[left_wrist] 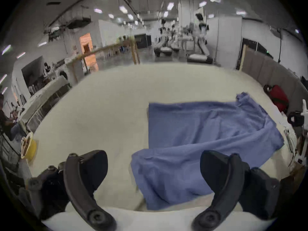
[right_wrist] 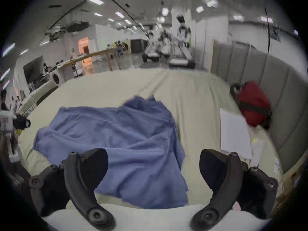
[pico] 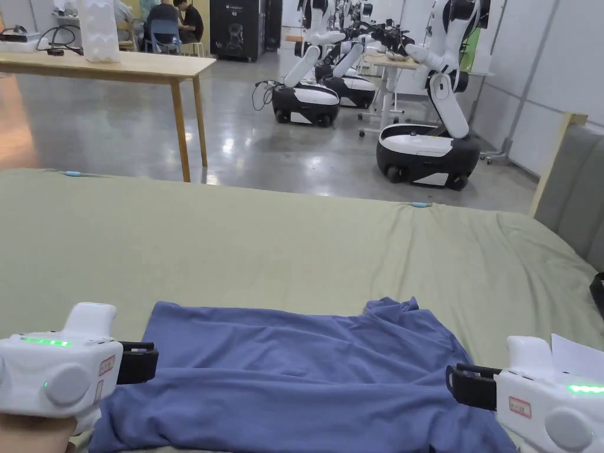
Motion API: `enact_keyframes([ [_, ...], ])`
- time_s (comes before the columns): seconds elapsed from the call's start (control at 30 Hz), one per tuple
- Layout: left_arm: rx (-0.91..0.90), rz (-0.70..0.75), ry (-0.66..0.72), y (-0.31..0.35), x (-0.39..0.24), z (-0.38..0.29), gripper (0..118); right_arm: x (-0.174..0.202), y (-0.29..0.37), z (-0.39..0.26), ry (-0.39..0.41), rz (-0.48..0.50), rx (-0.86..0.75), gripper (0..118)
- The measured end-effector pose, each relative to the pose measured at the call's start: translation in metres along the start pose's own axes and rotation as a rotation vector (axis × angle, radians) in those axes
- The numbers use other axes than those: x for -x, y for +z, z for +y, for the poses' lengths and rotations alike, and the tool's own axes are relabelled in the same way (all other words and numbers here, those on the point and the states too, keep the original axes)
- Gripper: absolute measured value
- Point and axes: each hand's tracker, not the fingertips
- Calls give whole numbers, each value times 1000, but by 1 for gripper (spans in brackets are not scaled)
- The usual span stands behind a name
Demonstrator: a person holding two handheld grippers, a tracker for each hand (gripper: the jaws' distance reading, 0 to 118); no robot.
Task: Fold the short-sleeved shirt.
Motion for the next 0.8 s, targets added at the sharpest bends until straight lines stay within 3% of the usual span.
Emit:
enact_keyframes([
  [0.13, -189, -19, 18, 73, -15, -27, 107, 37, 67, -20, 9, 46, -115, 110],
  [0.17, -170, -10, 7, 82, -16, -36, 94, 44, 78, -28, 8, 48, -107, 99],
  [0.2, -170, -2, 0, 91, -18, -44, 94, 49, 86, -34, 8, 48, -103, 99],
  [0.23, -166, 3, -11, 100, -19, -53, 87, 53, 94, -41, 3, 50, -102, 90],
  [0.27, -122, 33, -24, 103, -20, -61, 65, 64, 107, -42, -3, 38, -106, 64],
  [0.3, -70, 39, -26, 100, -20, -66, 20, 68, 108, -45, -2, 12, -97, 13],
  [0.33, -6, 43, -17, 97, -17, -75, 0, 70, 109, -51, 3, -9, -90, 0],
  [0.4, 47, -36, -16, 94, -10, -85, 0, 68, 107, -51, -20, 67, -41, 0],
  [0.6, 129, -16, 22, 54, 18, -103, 0, 65, 108, -53, -5, 43, -48, 0],
  [0.63, 142, -12, 22, 45, 21, -104, 3, 63, 105, -53, 2, 39, -38, 0],
  [0.67, 143, -7, 23, 35, 25, -104, 16, 59, 101, -52, 8, 33, -29, 0],
  [0.7, 143, -4, 24, 29, 23, -103, 40, 57, 99, -52, 12, 29, -21, 0],
  [0.73, 165, -10, 32, 16, 27, -101, 90, 54, 96, -52, 12, 24, -12, 0],
  [0.77, 205, -25, 28, 4, 29, -100, 113, 50, 94, -52, 9, 21, -8, 0],
  [0.8, 235, -27, 13, -7, 30, -100, 116, 46, 92, -52, 5, 16, -3, 0],
])
